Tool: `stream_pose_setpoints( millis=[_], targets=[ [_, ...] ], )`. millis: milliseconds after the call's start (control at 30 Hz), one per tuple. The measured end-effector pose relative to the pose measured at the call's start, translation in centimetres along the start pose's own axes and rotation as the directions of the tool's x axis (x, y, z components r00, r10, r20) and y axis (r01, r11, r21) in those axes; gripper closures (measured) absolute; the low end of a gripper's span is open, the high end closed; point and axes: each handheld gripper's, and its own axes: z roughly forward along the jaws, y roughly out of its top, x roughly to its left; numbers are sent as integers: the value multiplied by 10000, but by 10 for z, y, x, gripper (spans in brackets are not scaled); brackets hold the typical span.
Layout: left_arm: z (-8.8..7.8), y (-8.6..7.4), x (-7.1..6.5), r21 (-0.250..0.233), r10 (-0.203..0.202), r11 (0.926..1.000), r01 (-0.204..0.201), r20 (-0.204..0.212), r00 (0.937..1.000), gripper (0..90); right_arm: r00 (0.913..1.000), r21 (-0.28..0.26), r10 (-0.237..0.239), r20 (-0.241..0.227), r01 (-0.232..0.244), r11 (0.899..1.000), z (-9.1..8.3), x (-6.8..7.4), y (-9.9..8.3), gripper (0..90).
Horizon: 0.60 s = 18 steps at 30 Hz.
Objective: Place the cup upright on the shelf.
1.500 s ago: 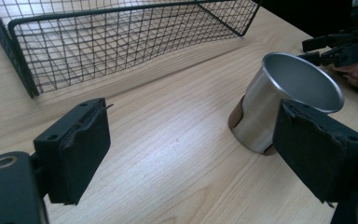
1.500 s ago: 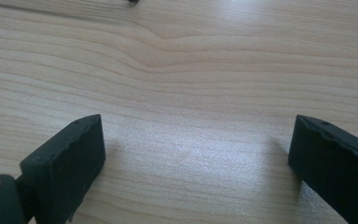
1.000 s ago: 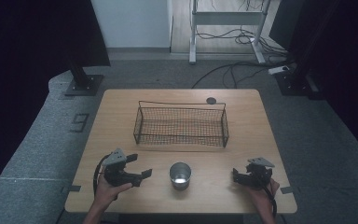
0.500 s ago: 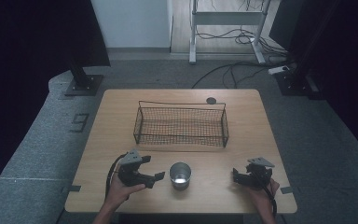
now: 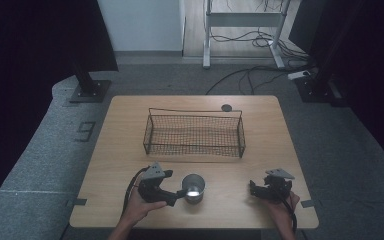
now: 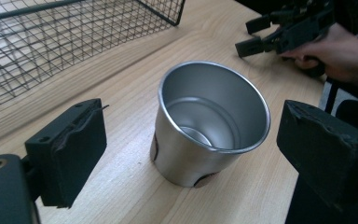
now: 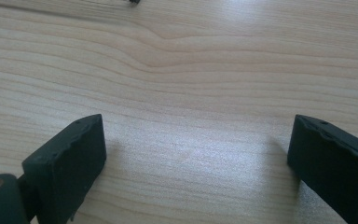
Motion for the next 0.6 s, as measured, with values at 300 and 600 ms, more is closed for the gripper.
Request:
stream_pose_setpoints(
  millis=[300,600],
  targets=[
    [18,1,-11,246,222,9995,-221,-69,9997,84,10000,-1,-1,0,1,10000,0,0,0,44],
    [30,1,-16,303,324,9990,-322,-75,9994,79,10000,-4,1,0,-1,10000,0,0,0,44]
  ],
)
